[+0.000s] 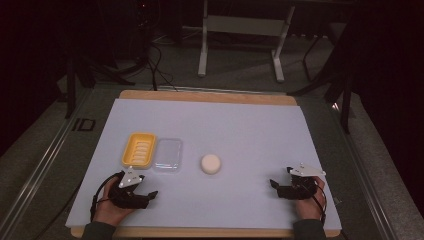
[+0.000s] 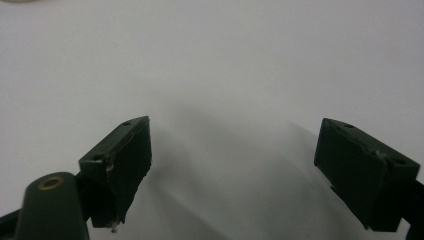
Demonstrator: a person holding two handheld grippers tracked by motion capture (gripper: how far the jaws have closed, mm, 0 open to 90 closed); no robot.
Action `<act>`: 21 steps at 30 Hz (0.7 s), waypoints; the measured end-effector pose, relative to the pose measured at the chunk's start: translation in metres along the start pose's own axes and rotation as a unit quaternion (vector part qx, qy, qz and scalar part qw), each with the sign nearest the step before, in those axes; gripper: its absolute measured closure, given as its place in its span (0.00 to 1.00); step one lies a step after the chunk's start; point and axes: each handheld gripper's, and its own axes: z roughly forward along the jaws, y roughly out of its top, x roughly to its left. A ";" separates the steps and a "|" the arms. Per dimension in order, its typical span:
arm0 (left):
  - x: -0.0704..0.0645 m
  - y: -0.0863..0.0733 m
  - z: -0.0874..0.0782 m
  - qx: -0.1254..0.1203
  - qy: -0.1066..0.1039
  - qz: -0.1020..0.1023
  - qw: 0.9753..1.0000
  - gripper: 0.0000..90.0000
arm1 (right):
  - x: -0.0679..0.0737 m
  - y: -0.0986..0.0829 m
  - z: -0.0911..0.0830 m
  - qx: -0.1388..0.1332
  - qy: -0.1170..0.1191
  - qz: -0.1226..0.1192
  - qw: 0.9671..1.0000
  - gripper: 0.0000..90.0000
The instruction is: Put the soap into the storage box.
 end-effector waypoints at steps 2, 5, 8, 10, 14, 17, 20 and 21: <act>-0.002 0.002 0.000 0.000 -0.005 0.007 1.000 0.30 | 0.002 -0.001 -0.002 -0.010 -0.005 -0.006 1.000 0.17; -0.003 0.003 0.000 0.001 -0.007 0.007 1.000 0.31 | 0.003 -0.001 -0.002 -0.011 -0.009 -0.008 1.000 0.17; -0.003 0.006 0.001 0.005 -0.014 0.007 1.000 0.32 | 0.004 -0.001 -0.002 -0.010 -0.014 -0.016 1.000 0.17; -0.003 0.007 0.001 0.004 -0.019 0.004 1.000 0.32 | 0.005 -0.001 -0.002 -0.010 -0.015 -0.018 1.000 0.17; -0.005 0.011 0.001 0.008 -0.032 0.017 0.999 0.33 | 0.006 -0.002 -0.003 -0.019 -0.021 -0.018 0.999 0.17; -0.007 0.015 0.001 0.017 -0.038 0.038 0.998 0.33 | 0.006 -0.002 -0.004 -0.022 -0.021 -0.018 0.999 0.17; -0.007 0.020 -0.001 0.017 -0.046 0.049 0.998 0.33 | 0.006 -0.002 -0.004 -0.024 -0.023 -0.019 0.999 0.17; -0.007 0.020 -0.001 0.017 -0.046 0.049 0.998 0.33 | 0.006 -0.002 -0.004 -0.024 -0.023 -0.019 0.999 0.17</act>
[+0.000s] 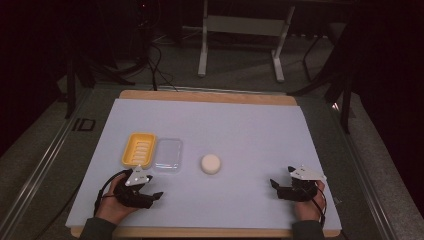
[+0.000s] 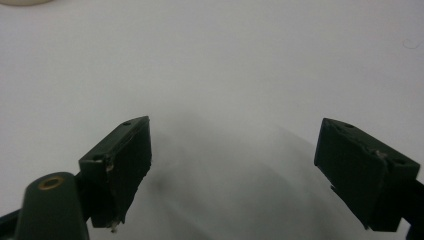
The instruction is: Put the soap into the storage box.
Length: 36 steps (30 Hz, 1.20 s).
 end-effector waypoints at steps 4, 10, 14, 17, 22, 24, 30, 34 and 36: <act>0.000 0.008 -0.002 0.003 -0.002 0.020 1.000 0.33 | 0.000 0.000 0.000 0.000 -0.001 -0.001 1.000 0.17; 0.002 0.024 -0.007 -0.005 -0.004 0.053 0.999 0.33 | 0.000 0.000 0.000 0.000 -0.001 0.001 1.000 0.17; 0.004 0.035 -0.007 -0.003 -0.004 0.066 0.998 0.33 | -0.001 0.000 -0.001 -0.004 -0.001 0.004 1.000 0.17; 0.005 0.044 -0.005 -0.003 -0.016 0.074 0.997 0.33 | -0.002 0.000 -0.001 -0.005 0.000 0.007 1.000 0.17; 0.004 0.053 0.000 0.005 -0.016 0.087 0.996 0.32 | -0.001 0.000 -0.001 -0.005 0.001 0.005 1.000 0.17; 0.003 0.057 0.002 0.007 -0.018 0.092 0.996 0.32 | -0.001 0.000 -0.001 -0.005 0.000 0.006 1.000 0.17; 0.002 0.070 0.011 0.017 -0.023 0.105 0.994 0.31 | -0.002 0.000 -0.001 -0.005 0.001 0.007 1.000 0.17; 0.002 0.077 0.015 0.022 -0.027 0.111 0.993 0.31 | -0.002 0.000 -0.001 -0.006 0.001 0.007 1.000 0.17; 0.002 0.081 0.017 0.023 -0.030 0.114 0.993 0.30 | -0.002 -0.001 -0.001 -0.006 0.001 0.007 1.000 0.17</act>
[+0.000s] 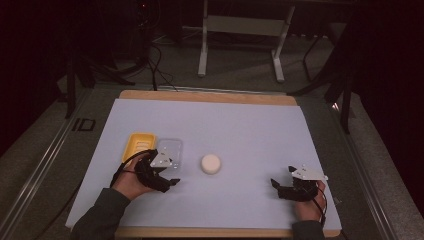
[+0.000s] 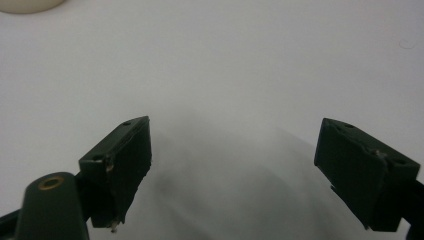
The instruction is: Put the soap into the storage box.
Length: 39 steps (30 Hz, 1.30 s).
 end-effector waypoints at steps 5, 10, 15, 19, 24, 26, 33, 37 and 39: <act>0.005 0.009 0.008 0.005 -0.017 0.009 1.000 0.29 | 0.000 0.000 0.000 -0.001 0.001 0.001 1.000 0.17; 0.007 0.016 0.013 0.009 -0.021 0.014 1.000 0.28 | 0.000 0.000 0.000 -0.001 0.001 0.002 1.000 0.17; 0.011 0.024 0.019 0.016 -0.028 0.018 0.999 0.28 | 0.000 0.000 0.000 -0.001 0.001 0.002 1.000 0.17; 0.013 0.028 0.021 0.019 -0.031 0.020 0.999 0.28 | 0.000 0.000 0.000 -0.001 0.001 0.001 1.000 0.17; 0.016 0.035 0.022 0.019 -0.029 0.023 0.999 0.28 | 0.000 0.000 0.000 -0.001 0.000 0.001 1.000 0.17; 0.016 0.038 0.022 0.019 -0.030 0.023 0.999 0.28 | 0.000 0.000 0.000 -0.001 0.000 0.001 1.000 0.17; 0.017 0.047 0.030 0.026 -0.030 0.031 0.999 0.26 | 0.000 0.000 0.000 -0.002 0.000 0.002 1.000 0.17; 0.017 0.050 0.032 0.023 -0.028 0.030 0.999 0.24 | 0.000 0.000 0.000 -0.002 0.000 0.002 1.000 0.17; 0.018 0.052 0.033 0.023 -0.028 0.029 0.999 0.23 | 0.000 0.000 0.000 -0.002 0.000 0.002 1.000 0.17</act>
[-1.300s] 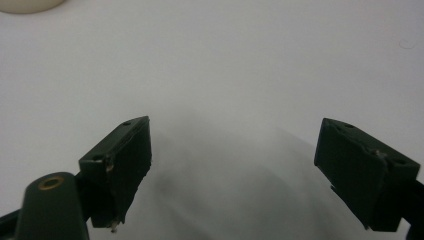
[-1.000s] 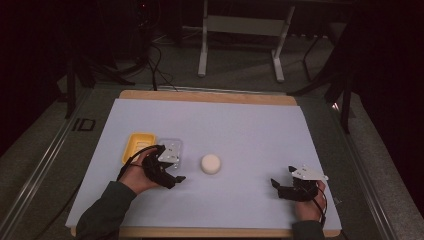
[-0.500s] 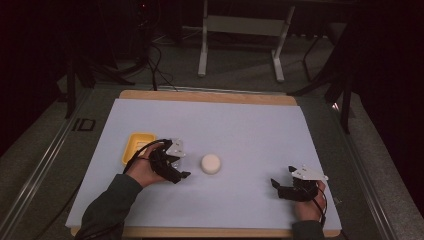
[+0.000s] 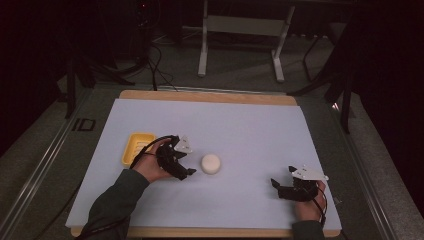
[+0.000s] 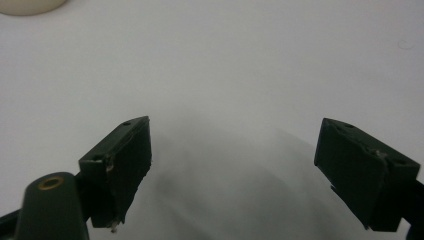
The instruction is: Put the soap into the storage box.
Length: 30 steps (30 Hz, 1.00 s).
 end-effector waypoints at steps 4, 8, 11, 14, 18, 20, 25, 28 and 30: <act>0.001 0.002 0.001 0.002 0.000 0.000 1.000 0.22 | 0.000 0.000 0.000 0.000 0.000 0.000 1.000 0.17; 0.002 0.005 0.004 0.006 -0.005 0.000 1.000 0.21 | 0.000 0.000 0.000 0.000 0.000 0.000 1.000 0.17; 0.003 0.007 0.008 0.011 -0.008 0.002 1.000 0.21 | 0.000 0.000 0.000 0.000 0.000 0.000 1.000 0.17; 0.004 0.009 0.012 0.016 -0.011 0.004 1.000 0.20 | 0.000 0.000 0.000 0.000 0.000 0.000 1.000 0.17; 0.004 0.013 0.017 0.020 -0.018 0.005 1.000 0.19 | 0.000 0.000 0.000 0.000 0.000 0.000 1.000 0.17; 0.005 0.014 0.019 0.024 -0.022 0.005 0.999 0.18 | 0.000 0.000 0.000 0.000 0.000 0.000 1.000 0.17; 0.005 0.018 0.024 0.031 -0.021 0.010 0.999 0.16 | 0.000 0.000 0.000 0.000 -0.001 0.000 1.000 0.17; 0.004 0.020 0.025 0.032 -0.021 0.010 0.999 0.14 | 0.000 0.000 0.000 0.000 -0.001 -0.001 1.000 0.17; 0.004 0.023 0.027 0.037 -0.022 0.013 0.999 0.12 | 0.000 0.000 0.000 -0.001 -0.001 0.001 1.000 0.17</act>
